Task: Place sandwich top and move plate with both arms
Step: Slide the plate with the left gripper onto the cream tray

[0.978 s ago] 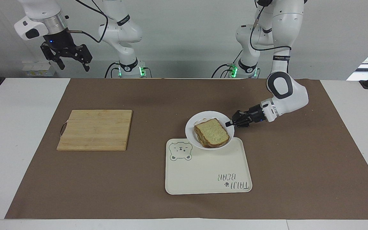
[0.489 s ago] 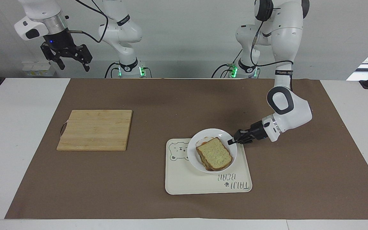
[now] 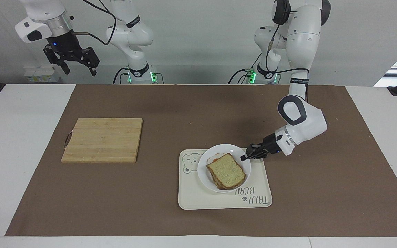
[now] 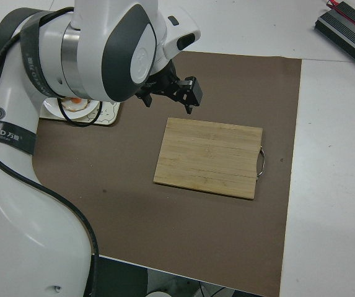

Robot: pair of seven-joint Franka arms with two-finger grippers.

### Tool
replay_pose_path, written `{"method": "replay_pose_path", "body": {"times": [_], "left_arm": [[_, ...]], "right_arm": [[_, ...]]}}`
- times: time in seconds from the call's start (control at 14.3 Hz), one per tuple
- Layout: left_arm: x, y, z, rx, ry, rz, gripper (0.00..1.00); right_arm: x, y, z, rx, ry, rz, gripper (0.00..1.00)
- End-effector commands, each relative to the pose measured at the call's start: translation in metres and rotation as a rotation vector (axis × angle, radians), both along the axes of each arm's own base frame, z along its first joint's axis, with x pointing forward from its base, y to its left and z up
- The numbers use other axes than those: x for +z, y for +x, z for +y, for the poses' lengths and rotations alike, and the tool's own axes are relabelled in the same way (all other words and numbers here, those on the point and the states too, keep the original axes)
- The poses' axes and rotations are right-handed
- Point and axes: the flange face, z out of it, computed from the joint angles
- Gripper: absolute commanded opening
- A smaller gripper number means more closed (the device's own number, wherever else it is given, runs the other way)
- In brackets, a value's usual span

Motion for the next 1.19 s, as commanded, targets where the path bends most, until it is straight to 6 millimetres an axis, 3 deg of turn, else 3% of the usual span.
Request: {"method": "replay_pose_path", "body": {"times": [0.0, 0.14, 0.21, 0.42, 0.56, 0.7, 0.77, 1.12], "left_arm": [[0.01, 0.004, 0.001, 0.004, 0.033, -0.009, 0.35], [0.017, 0.007, 0.007, -0.04, 0.098, -0.043, 0.89], [0.028, 0.01, 0.012, -0.059, 0.127, -0.071, 1.0], [0.065, 0.008, 0.016, -0.102, 0.208, -0.117, 1.0], [0.103, 0.005, 0.022, -0.137, 0.314, -0.16, 1.0], [0.148, -0.005, 0.034, -0.186, 0.419, -0.192, 1.0], [0.183, -0.007, 0.052, -0.204, 0.472, -0.216, 1.0], [0.302, -0.018, 0.103, -0.371, 0.789, -0.179, 1.0]], "right_arm": [[0.002, 0.005, 0.0, -0.053, -0.004, -0.018, 1.0], [0.003, 0.006, 0.004, -0.08, 0.021, -0.033, 1.0], [0.003, 0.007, 0.008, -0.076, 0.039, -0.033, 1.0], [0.003, 0.007, 0.009, -0.072, 0.05, -0.033, 1.0], [0.003, 0.007, 0.009, -0.073, 0.051, -0.033, 1.0], [0.003, 0.007, 0.009, -0.072, 0.05, -0.033, 1.0], [0.004, 0.006, 0.01, -0.07, 0.051, -0.035, 1.0], [0.003, 0.007, 0.016, -0.058, 0.052, -0.033, 1.0]]}}
